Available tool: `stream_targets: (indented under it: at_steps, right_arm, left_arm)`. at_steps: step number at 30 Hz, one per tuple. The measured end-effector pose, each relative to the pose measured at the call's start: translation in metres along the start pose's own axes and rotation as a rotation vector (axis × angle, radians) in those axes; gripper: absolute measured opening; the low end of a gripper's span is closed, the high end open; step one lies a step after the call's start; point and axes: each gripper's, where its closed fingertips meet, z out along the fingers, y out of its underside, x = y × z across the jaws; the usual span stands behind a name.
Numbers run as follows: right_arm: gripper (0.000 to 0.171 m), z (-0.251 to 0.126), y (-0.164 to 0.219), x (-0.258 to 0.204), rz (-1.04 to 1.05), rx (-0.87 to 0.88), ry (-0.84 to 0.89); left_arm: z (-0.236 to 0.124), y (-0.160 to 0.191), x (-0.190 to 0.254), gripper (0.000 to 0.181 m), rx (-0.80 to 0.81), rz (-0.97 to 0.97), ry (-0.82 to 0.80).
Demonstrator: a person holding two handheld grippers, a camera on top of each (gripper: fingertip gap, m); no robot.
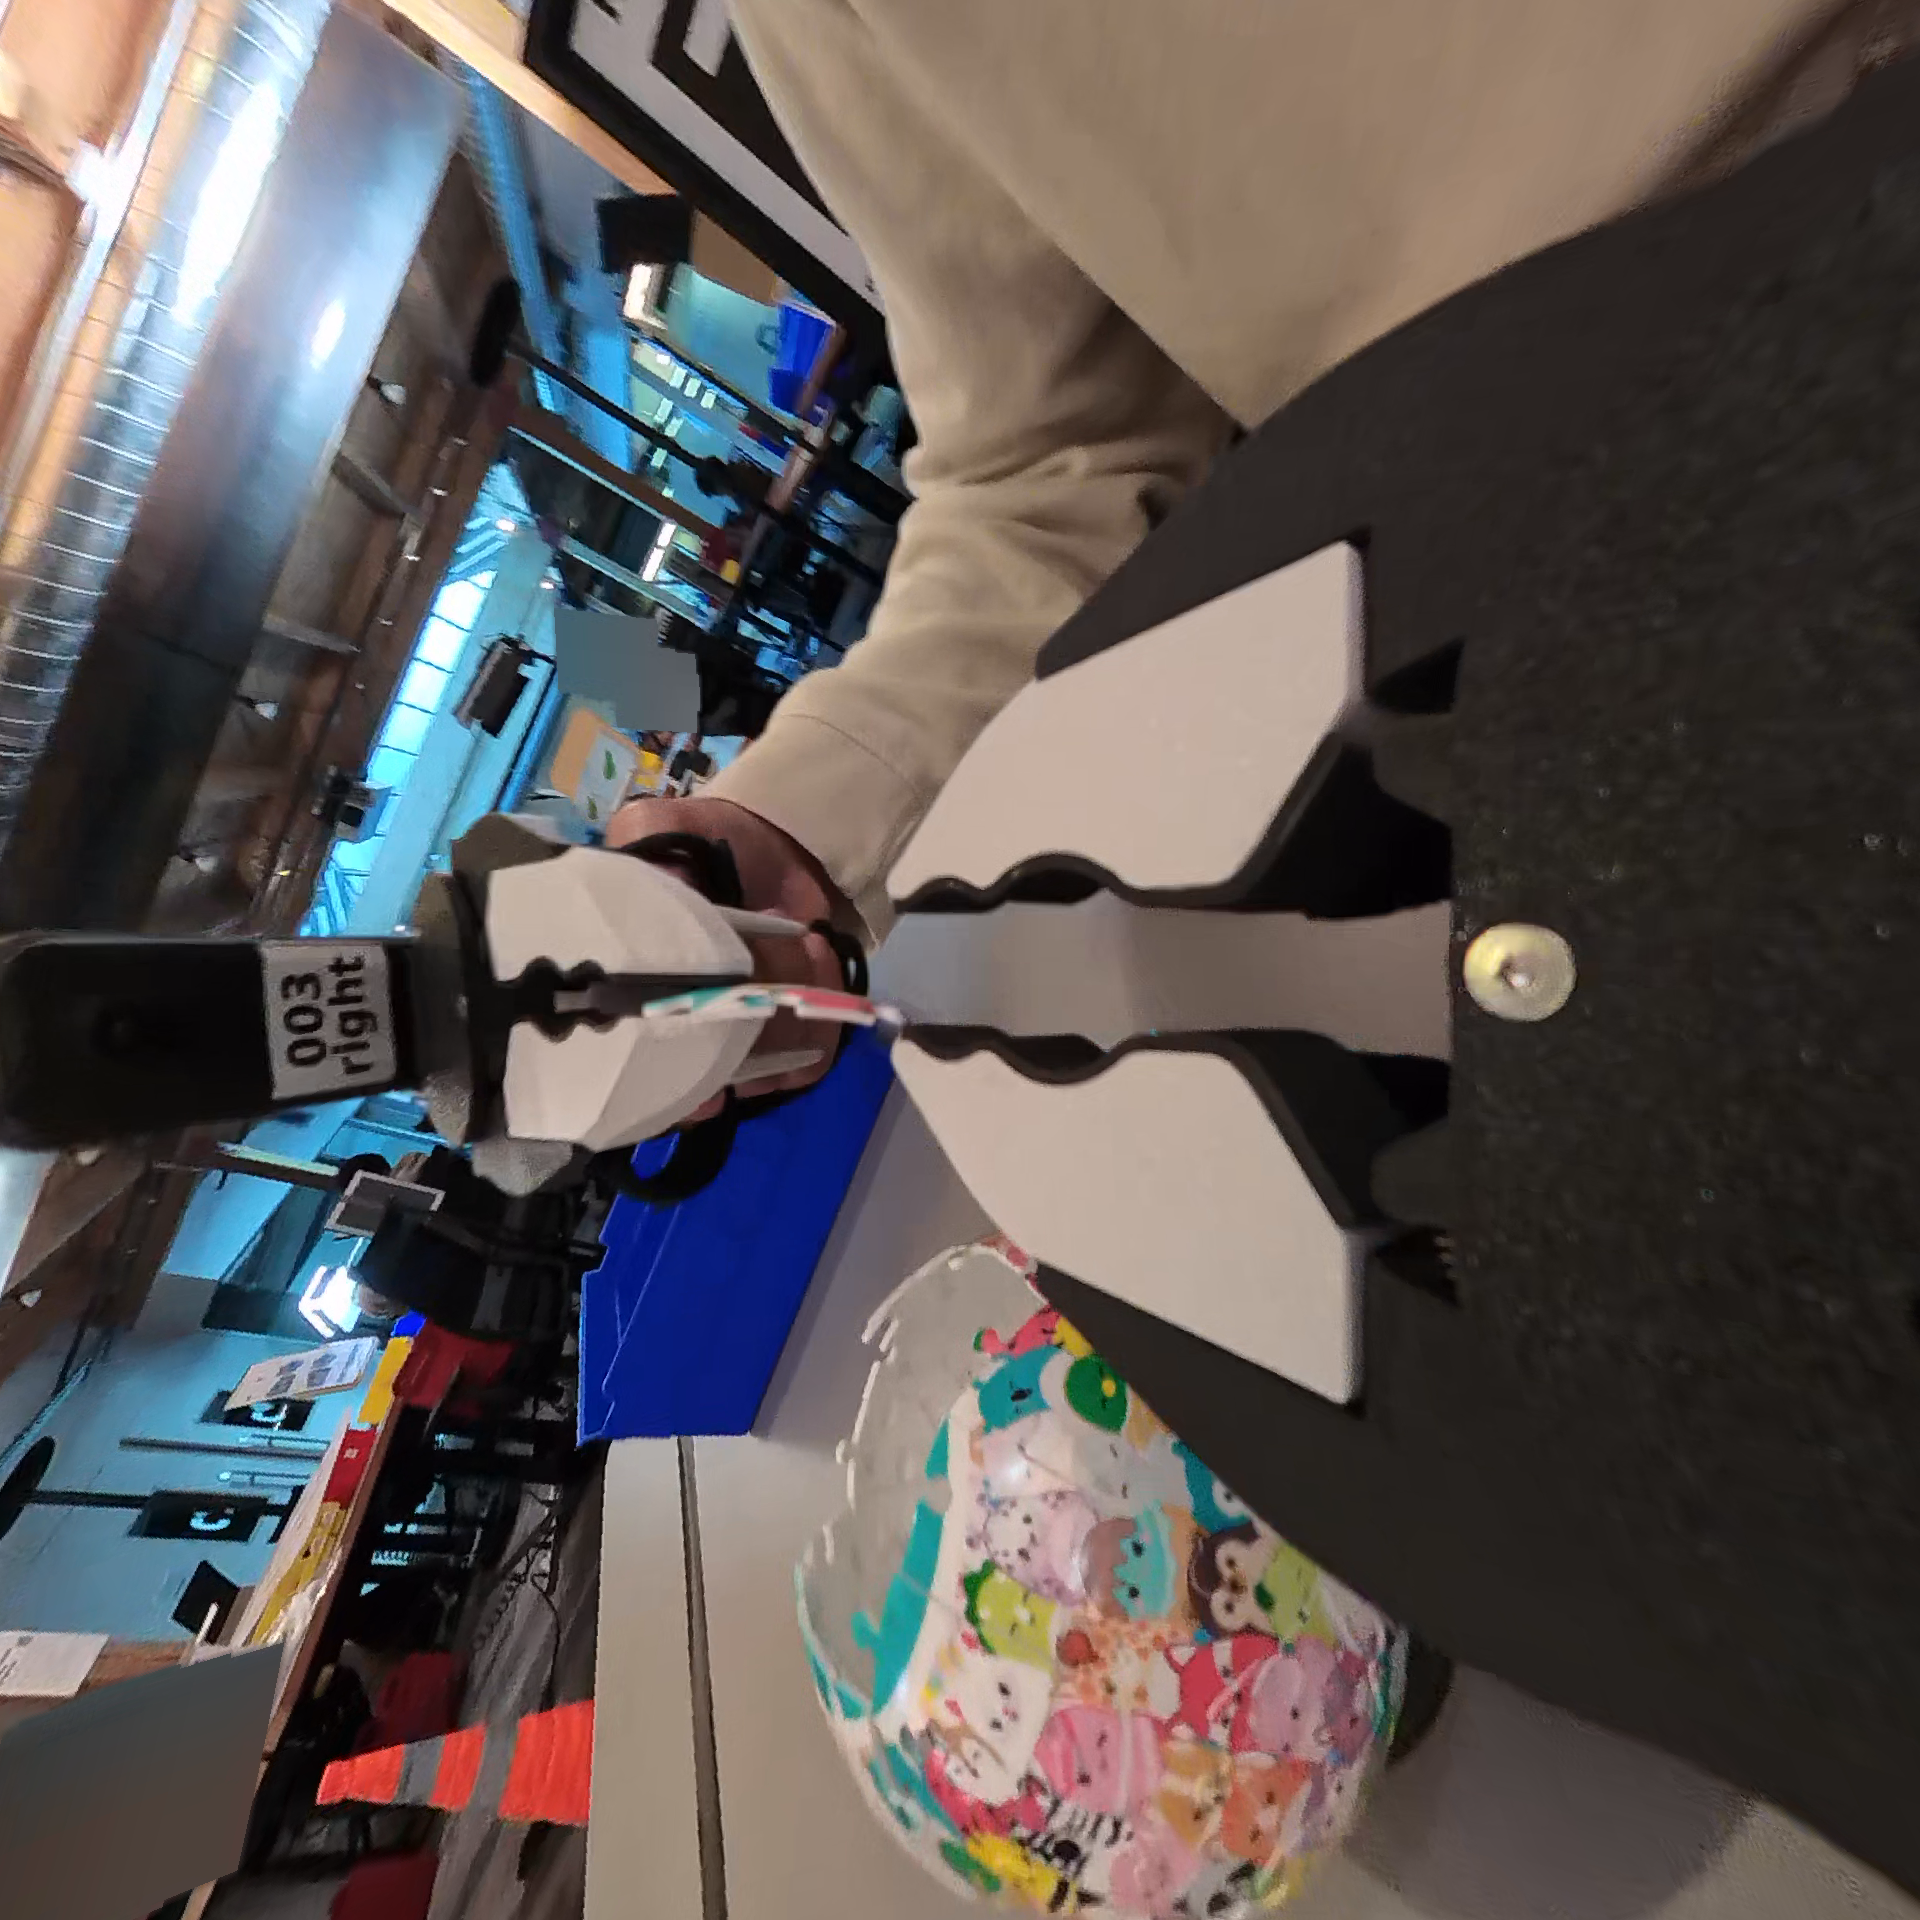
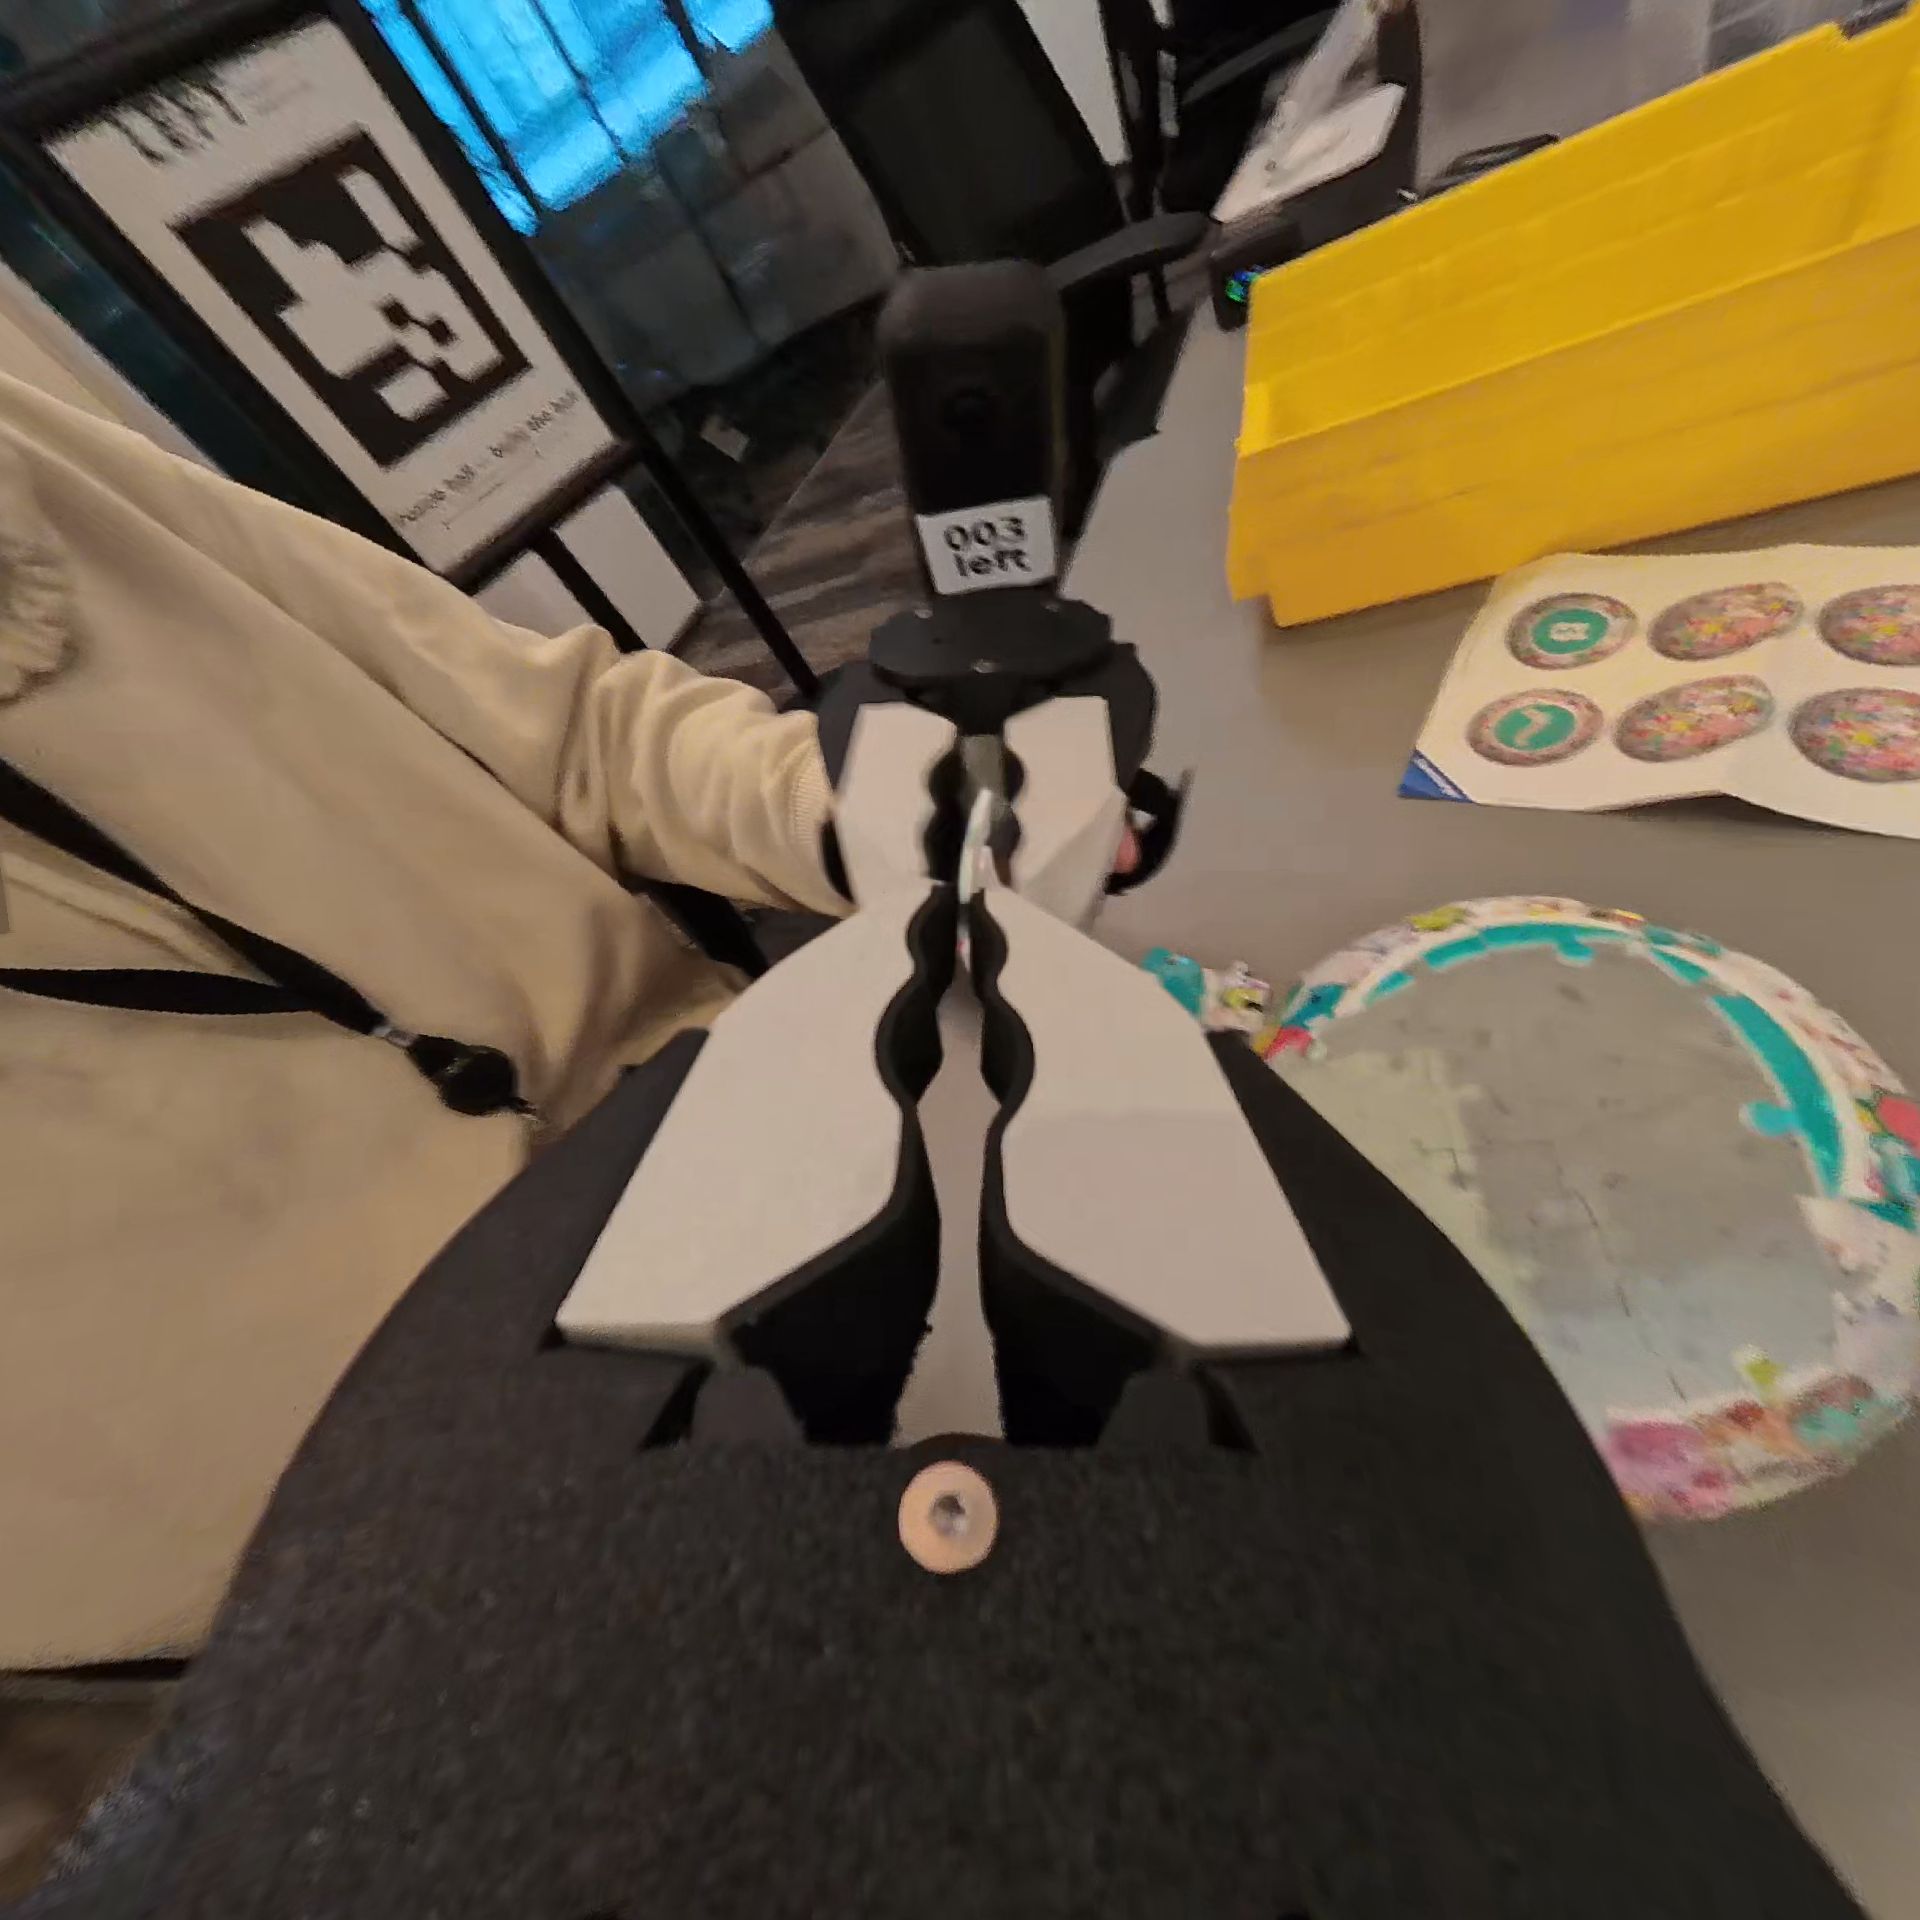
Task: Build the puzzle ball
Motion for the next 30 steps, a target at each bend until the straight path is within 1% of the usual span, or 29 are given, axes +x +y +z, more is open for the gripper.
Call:
stream_targets:
  at_steps: [1,4,5,6,7,10,12,14,15,17,20,22,30]
  right_arm:
    - [0.002,-0.001,0.001,0.001,-0.003,-0.006,0.010]
    - [0.002,0.000,0.002,-0.007,0.038,0.023,-0.061]
    - [0.002,0.003,0.004,-0.007,0.034,0.021,-0.062]
    - [0.002,0.006,0.008,-0.007,0.036,0.004,-0.063]
    - [0.002,0.009,0.011,-0.006,0.039,-0.009,-0.062]
    - [0.003,0.011,0.014,-0.003,0.035,-0.025,-0.043]
    - [0.007,0.008,0.015,-0.001,-0.008,-0.089,-0.002]
    - [0.015,0.003,0.010,0.004,-0.085,-0.160,0.081]
    - [0.016,0.002,0.010,0.003,-0.112,-0.210,0.084]
    - [0.018,0.004,0.010,-0.005,-0.114,-0.307,0.032]
    - [0.011,0.009,0.011,-0.009,-0.083,-0.403,-0.030]
    - [0.003,0.012,0.009,-0.007,-0.089,-0.421,-0.044]
    - [0.003,0.012,0.010,-0.004,-0.086,-0.476,-0.076]
  left_arm:
    - [-0.002,-0.003,0.002,0.021,0.024,-0.025,0.012]
    - [-0.005,-0.013,0.003,0.021,0.089,-0.086,0.029]
    - [-0.006,-0.014,0.003,0.017,0.093,-0.093,0.031]
    - [-0.006,-0.014,0.004,0.008,0.090,-0.091,0.036]
    - [-0.006,-0.014,0.005,0.002,0.087,-0.085,0.044]
    - [-0.006,-0.010,0.004,0.001,0.058,-0.116,0.029]
    - [-0.006,-0.009,0.005,0.001,0.053,-0.148,0.030]
    - [-0.006,-0.008,0.006,0.001,0.056,-0.164,0.033]
    - [-0.006,-0.007,0.006,0.001,0.054,-0.164,0.033]
    - [-0.005,-0.007,0.008,0.001,0.045,-0.152,0.033]
    - [-0.003,-0.006,0.011,0.001,0.030,-0.127,0.033]
    - [-0.001,-0.004,0.010,0.001,0.009,-0.105,0.020]
    - [-0.004,-0.003,0.006,0.001,0.014,-0.099,-0.005]
